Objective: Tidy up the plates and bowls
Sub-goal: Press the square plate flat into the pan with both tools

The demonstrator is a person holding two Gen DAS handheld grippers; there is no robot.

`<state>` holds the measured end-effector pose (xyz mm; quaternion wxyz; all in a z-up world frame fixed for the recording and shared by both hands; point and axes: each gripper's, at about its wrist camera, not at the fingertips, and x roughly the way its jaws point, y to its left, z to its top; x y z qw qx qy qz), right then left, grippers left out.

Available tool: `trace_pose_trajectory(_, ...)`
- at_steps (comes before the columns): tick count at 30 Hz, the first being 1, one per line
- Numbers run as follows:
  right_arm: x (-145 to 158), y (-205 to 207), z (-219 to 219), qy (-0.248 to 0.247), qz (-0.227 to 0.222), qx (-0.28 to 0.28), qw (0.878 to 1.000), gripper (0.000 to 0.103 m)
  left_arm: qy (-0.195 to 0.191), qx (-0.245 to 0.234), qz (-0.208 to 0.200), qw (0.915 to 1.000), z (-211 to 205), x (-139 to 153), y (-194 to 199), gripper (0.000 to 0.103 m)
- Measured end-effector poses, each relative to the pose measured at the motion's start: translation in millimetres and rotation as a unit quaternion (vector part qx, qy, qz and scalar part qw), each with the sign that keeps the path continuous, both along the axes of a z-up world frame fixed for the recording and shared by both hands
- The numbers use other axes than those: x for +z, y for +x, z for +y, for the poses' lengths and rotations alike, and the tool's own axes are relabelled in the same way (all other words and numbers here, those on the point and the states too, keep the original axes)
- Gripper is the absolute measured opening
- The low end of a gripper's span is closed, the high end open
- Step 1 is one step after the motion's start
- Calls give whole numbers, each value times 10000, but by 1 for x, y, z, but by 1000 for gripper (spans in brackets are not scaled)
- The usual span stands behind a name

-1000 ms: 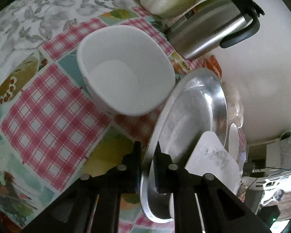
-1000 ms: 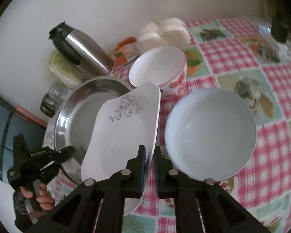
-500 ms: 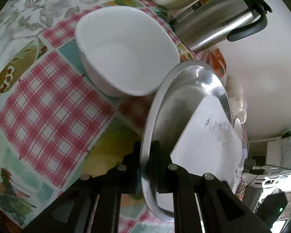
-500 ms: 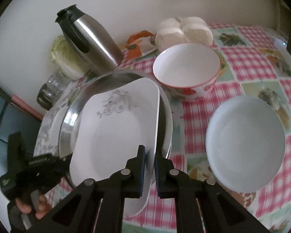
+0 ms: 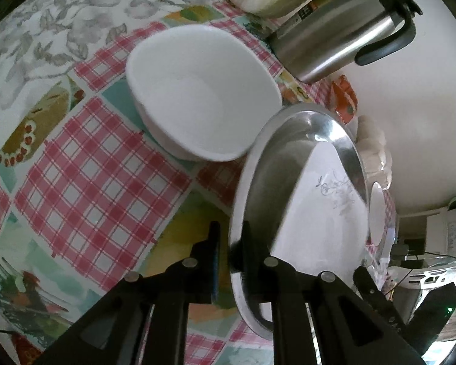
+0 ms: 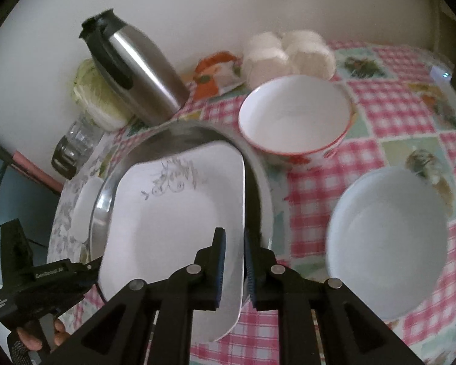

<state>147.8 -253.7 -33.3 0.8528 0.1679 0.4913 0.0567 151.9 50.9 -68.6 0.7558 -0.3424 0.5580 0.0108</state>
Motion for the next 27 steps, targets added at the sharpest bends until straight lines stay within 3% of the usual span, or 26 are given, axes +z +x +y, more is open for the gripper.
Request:
trace_pose_trajectory(5,10,-6,-11,22,-42,-78,10000,15,83,36,-96,9999,4,9,-7,17)
trace_pose_trajectory(15,-14,-3,-16,41,347,-278,9990,15,104,71,-175,9998,11,16,-16,18)
trace_pose_trajectory(27,-25,3,-11,-29,375,-257,9990,12,250,101,-171,9995,0,9,-4,26)
